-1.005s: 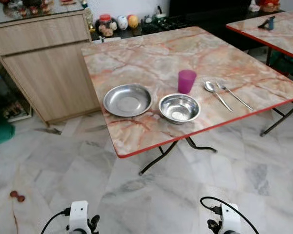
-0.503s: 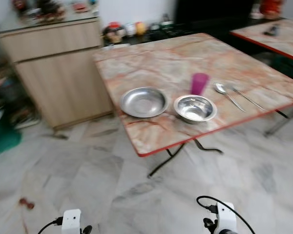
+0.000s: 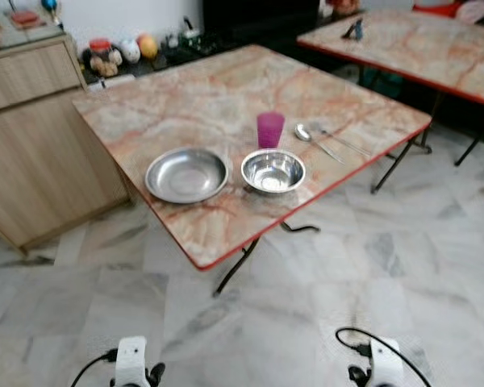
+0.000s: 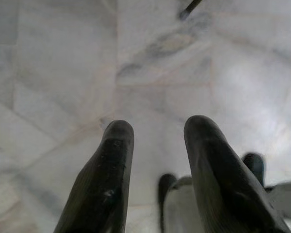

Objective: Setting the table

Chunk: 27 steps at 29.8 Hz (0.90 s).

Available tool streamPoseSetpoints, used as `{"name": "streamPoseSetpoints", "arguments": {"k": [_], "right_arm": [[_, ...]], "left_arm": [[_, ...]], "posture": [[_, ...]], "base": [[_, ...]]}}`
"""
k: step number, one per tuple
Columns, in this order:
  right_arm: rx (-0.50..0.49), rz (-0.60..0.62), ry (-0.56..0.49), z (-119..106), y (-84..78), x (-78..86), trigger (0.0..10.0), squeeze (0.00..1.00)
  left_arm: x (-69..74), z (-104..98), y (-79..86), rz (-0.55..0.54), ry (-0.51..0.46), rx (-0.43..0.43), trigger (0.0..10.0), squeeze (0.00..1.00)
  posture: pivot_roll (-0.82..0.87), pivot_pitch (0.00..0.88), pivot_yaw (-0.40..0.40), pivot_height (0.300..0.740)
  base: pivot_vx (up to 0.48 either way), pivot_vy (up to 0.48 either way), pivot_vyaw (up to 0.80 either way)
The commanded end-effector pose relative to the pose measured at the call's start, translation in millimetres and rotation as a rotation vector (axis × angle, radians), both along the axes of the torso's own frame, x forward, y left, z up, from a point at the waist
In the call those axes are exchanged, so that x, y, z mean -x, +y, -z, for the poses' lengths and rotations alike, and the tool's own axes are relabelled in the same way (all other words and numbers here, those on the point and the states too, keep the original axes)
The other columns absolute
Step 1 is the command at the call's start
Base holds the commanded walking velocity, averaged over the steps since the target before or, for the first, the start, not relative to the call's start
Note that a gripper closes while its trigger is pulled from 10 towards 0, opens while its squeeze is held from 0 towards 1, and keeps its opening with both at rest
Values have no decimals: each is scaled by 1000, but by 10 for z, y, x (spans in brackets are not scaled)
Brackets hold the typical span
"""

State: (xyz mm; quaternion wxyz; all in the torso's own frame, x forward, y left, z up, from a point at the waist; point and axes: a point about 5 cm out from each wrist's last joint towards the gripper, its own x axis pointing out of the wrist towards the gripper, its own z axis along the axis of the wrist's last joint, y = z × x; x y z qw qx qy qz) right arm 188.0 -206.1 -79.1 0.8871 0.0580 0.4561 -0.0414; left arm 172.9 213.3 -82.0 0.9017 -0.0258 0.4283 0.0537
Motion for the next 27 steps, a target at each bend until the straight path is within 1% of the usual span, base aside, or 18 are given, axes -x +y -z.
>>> {"name": "streamPoseSetpoints", "arguments": {"k": [1, 5, 7, 9, 20, 27], "right_arm": [[22, 32, 14, 4, -135, 60, 10000, 0], [22, 33, 13, 2, -136, 58, 10000, 0], [22, 38, 5, -2, -140, 53, 10000, 0], [17, 52, -2, -4, -141, 49, 10000, 0], [16, 45, -8, -10, -143, 41, 10000, 0], [18, 38, -7, -12, -145, 39, 10000, 0]], "left_arm": [[-67, -20, -56, 4, -15, 11, 10000, 0], [-62, -17, -48, -2, -12, 11, 10000, 0], [-55, -14, -44, -6, -9, 11, 10000, 0], [-50, -13, -38, -10, -9, 11, 10000, 0], [-36, -7, -32, -19, -7, 11, 10000, 0], [-33, -5, -39, -16, -7, 7, 10000, 0]], "posture": [[-46, 0, 28, 707], [-45, 0, 27, 707], [-41, 0, 25, 707], [-42, 0, 25, 707], [-39, 0, 21, 707], [-37, 0, 17, 707]], "base": [[0, 0, -694], [0, 0, -694], [0, 266, -681], [0, 309, 0], [0, 310, 0], [0, 0, 0]]}}
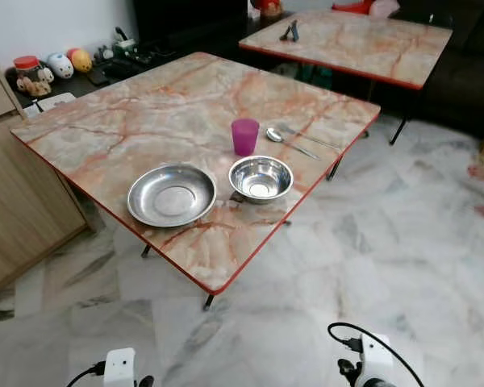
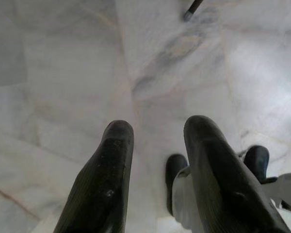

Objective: Setting the table

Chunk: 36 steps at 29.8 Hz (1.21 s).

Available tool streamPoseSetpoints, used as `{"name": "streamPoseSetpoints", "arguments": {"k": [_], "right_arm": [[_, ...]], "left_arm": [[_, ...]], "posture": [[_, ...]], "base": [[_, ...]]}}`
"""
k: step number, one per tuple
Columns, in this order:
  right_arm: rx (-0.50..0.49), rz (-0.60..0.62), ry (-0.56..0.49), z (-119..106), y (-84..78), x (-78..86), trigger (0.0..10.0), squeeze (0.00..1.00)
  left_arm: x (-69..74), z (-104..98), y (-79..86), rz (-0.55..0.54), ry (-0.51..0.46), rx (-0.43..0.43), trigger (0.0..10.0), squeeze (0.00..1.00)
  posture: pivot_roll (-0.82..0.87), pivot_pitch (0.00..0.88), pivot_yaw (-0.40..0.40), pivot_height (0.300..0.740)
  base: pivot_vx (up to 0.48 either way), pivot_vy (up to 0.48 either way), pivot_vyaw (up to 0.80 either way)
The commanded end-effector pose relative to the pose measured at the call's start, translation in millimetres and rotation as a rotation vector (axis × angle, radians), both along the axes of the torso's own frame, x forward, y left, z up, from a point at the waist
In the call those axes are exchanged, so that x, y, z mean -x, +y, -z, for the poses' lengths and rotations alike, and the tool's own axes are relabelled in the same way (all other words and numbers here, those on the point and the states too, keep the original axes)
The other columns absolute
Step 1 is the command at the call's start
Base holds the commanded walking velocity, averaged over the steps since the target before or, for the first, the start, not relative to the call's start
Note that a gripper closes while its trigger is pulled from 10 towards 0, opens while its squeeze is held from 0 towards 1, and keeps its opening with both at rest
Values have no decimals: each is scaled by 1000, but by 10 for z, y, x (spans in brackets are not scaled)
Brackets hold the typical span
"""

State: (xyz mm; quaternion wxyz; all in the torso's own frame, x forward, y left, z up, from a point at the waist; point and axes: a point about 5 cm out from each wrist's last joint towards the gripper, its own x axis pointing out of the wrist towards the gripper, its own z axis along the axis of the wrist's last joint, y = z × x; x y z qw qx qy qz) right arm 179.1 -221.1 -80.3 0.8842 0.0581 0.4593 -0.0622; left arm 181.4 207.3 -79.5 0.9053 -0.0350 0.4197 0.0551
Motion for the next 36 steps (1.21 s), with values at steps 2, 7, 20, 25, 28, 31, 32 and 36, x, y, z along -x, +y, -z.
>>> {"name": "streamPoseSetpoints", "arguments": {"k": [2, 7, 20, 25, 28, 31, 32, 36], "right_arm": [[1, 0, -17, -24, 6, -51, 10000, 0], [-1, 2, -19, -26, 3, -55, 10000, 0], [-6, 3, -24, -30, 14, -66, 10000, 0], [-5, 3, -24, -30, 14, -67, 10000, 0], [-4, 3, -24, -30, 14, -67, 10000, 0], [-4, 3, -24, -30, 12, -66, 10000, 0], [-4, 3, -24, -30, 12, -65, 10000, 0], [-5, 4, -26, -31, 11, -66, 10000, 0]], "left_arm": [[57, 23, 22, -10, 15, -4, 10000, 0], [64, 27, 20, -15, 17, -3, 10000, 0], [54, 17, 48, -24, 10, -8, 10000, 0], [41, 9, 48, -21, 2, -11, 10000, 0], [31, 3, 45, -22, -7, -9, 10000, 0], [16, -5, 41, -22, -16, -9, 10000, 0], [8, -10, 40, -22, -22, -8, 10000, 0], [4, -13, 40, -22, -25, -8, 10000, 0]], "posture": [[-38, 0, 17, 707], [-36, 0, 16, 707], [-33, 0, 19, 707], [-34, 0, 21, 707], [-34, 0, 21, 707], [-34, 0, 20, 707], [-34, 0, 20, 707], [-34, 0, 18, 707]], "base": [[0, 0, 0], [0, 206, 0], [0, 248, 0], [0, 0, 0], [0, 0, 0], [0, 0, 0], [0, 0, 0], [0, 0, 0]]}}
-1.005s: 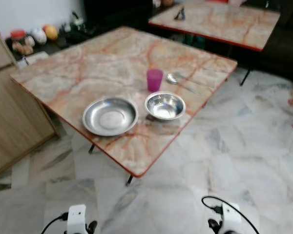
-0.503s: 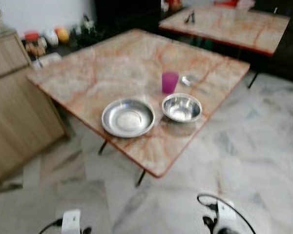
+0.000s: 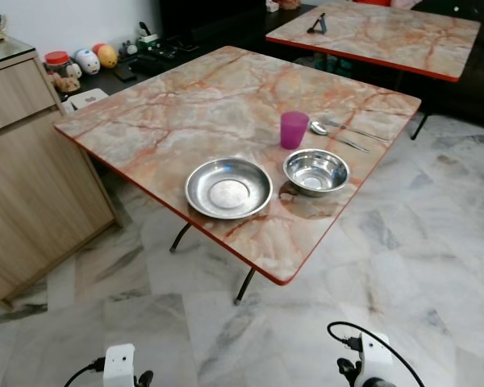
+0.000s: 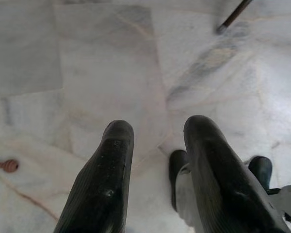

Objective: Setting the table

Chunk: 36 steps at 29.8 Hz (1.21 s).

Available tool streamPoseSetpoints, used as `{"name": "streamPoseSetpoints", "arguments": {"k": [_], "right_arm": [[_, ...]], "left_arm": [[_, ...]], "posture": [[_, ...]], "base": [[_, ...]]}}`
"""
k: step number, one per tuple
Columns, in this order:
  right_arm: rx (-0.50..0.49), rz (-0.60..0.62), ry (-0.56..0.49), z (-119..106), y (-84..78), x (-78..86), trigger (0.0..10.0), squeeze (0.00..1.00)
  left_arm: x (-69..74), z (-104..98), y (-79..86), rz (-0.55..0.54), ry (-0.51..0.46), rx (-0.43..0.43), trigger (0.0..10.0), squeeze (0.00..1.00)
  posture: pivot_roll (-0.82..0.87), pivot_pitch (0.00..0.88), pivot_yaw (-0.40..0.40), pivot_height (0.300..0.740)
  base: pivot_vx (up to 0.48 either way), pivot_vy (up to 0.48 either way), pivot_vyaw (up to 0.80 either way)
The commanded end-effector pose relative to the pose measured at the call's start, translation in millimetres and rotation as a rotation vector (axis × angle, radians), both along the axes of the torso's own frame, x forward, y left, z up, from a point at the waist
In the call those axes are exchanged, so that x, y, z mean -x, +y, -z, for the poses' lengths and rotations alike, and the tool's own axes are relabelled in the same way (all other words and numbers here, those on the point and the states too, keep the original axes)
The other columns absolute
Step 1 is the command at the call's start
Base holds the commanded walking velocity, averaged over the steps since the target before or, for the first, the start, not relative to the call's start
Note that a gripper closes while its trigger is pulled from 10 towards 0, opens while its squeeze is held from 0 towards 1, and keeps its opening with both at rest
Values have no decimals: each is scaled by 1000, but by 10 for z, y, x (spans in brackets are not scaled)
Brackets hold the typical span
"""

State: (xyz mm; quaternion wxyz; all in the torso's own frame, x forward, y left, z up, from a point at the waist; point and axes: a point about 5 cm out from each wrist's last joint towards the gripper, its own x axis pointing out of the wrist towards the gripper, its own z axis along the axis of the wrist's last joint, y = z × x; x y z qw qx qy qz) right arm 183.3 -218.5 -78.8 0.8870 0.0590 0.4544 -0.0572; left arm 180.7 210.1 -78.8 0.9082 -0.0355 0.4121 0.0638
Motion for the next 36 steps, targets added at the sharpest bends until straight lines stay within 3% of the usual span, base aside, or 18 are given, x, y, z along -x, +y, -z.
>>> {"name": "streamPoseSetpoints", "arguments": {"k": [1, 15, 18, 21, 28, 32, 36], "right_arm": [[0, 12, -15, -16, -16, -24, 10000, 0], [1, 8, -13, -16, -14, -24, 10000, 0], [2, 11, -13, -14, -16, -20, 10000, 0], [4, 11, -11, -13, -19, -15, 10000, 0], [6, 2, -7, -11, -25, -9, 10000, 0], [7, -2, -8, -12, -31, -7, 10000, 0], [9, -4, -8, -12, -39, -4, 10000, 0]], "left_arm": [[-4, -8, 11, -6, -12, 0, 10000, 0], [-27, -29, 33, 4, -30, -32, 10000, 0], [-116, -117, 131, -55, -116, -51, 10000, 0], [-325, -352, 332, -136, -303, -81, 10000, 0], [-476, -617, 474, -120, -480, -162, 10000, 0], [-617, -986, 564, -138, -682, -221, 10000, 0], [-720, -1309, 553, -148, -825, -205, 10000, 0]], "posture": [[-34, 0, 18, 707], [-39, 0, 21, 707], [-44, 0, 23, 707], [-39, 0, 21, 707], [-35, 0, 18, 707], [-35, 0, 15, 707], [-37, 0, 13, 707]], "base": [[0, 0, 0], [0, 0, 0], [0, 0, 0], [0, 0, 0], [0, 0, 0], [0, 0, 0], [0, 0, 0]]}}
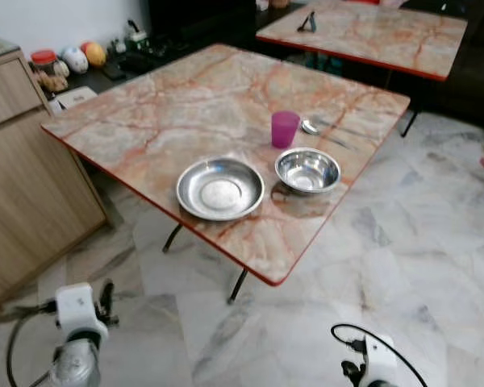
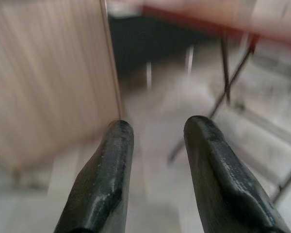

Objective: Setting the table

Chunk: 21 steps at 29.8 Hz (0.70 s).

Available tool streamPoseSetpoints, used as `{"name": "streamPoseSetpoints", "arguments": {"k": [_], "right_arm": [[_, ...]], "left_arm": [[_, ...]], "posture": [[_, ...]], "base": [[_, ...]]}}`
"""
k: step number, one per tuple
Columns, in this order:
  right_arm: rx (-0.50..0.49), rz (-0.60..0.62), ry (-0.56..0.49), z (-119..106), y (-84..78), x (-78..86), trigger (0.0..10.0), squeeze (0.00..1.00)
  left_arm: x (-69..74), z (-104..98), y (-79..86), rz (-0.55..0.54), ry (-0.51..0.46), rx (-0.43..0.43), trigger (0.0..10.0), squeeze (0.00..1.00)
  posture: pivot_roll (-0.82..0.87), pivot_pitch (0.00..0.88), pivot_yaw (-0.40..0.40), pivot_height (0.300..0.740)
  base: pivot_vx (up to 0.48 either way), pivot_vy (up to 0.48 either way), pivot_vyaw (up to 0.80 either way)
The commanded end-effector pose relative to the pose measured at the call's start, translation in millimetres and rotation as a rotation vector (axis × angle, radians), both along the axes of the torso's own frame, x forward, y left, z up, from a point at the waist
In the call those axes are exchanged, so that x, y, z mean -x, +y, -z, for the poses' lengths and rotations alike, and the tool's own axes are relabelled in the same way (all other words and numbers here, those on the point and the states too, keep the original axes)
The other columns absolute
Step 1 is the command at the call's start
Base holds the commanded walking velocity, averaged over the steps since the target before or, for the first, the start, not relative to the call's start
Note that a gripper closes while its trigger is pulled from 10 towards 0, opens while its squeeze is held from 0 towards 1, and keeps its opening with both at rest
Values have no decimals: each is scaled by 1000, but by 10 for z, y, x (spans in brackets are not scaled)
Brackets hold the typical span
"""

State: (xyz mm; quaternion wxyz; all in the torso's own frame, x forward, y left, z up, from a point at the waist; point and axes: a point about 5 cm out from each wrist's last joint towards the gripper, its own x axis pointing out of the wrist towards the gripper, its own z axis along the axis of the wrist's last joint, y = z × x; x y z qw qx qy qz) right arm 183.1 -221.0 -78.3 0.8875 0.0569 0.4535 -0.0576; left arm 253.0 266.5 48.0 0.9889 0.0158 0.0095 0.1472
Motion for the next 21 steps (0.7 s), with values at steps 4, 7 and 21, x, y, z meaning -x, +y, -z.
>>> {"name": "streamPoseSetpoints", "arguments": {"k": [4, 7, 21], "right_arm": [[9, -7, -4, -7, -21, -2, 10000, 0], [9, -7, -5, -9, -24, -6, 10000, 0], [12, 6, -12, -16, -20, -22, 10000, 0]], "left_arm": [[-145, -479, -217, 126, -148, 16, 10000, 0], [-190, -694, -395, 230, -185, 31, 10000, 0], [-103, -680, -641, 311, -95, 64, 10000, 0]], "posture": [[-34, 0, 11, 707], [-32, 0, 8, 707], [-33, 0, 10, 707]], "base": [[0, 0, 0], [0, 0, 0], [0, 0, 0]]}}
